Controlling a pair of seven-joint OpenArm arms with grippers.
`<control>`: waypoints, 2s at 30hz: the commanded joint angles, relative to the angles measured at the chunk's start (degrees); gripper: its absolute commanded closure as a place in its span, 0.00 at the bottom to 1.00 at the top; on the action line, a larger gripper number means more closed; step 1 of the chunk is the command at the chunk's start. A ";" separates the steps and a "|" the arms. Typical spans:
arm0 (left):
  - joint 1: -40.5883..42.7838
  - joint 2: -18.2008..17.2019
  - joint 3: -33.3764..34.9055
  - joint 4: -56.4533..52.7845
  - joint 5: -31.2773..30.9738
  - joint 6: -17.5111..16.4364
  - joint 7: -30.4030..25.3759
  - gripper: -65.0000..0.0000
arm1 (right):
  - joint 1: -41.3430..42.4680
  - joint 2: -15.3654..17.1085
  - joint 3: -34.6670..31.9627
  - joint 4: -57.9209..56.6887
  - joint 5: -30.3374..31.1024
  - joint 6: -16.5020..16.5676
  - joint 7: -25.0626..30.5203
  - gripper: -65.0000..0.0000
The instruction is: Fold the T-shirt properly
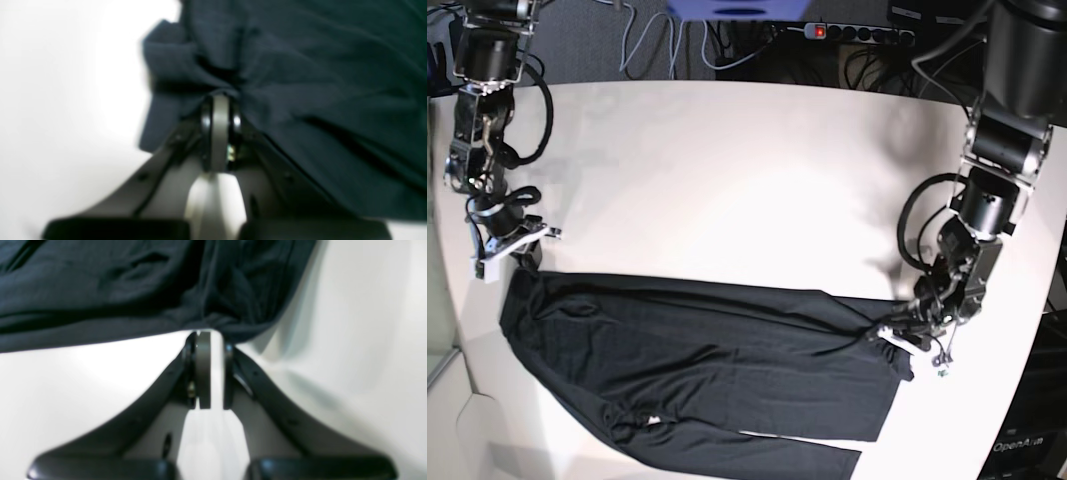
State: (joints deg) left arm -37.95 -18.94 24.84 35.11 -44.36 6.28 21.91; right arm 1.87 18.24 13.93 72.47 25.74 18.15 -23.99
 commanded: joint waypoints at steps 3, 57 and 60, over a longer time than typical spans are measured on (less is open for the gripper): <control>-6.31 0.61 -0.27 -1.40 -0.26 -0.61 -4.37 1.00 | 0.55 0.79 0.35 2.48 0.68 0.44 1.35 0.96; 3.36 -0.45 0.17 19.26 42.91 -12.31 22.18 1.00 | -2.97 0.00 0.44 3.45 0.68 0.44 1.70 0.96; 4.24 0.52 -0.18 19.17 47.30 -13.71 22.18 1.00 | -2.97 -0.09 0.44 3.45 0.68 0.44 1.79 0.96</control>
State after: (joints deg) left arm -32.08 -18.11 25.12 53.32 2.61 -7.75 44.73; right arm -1.91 17.17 14.11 74.76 25.89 18.20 -23.81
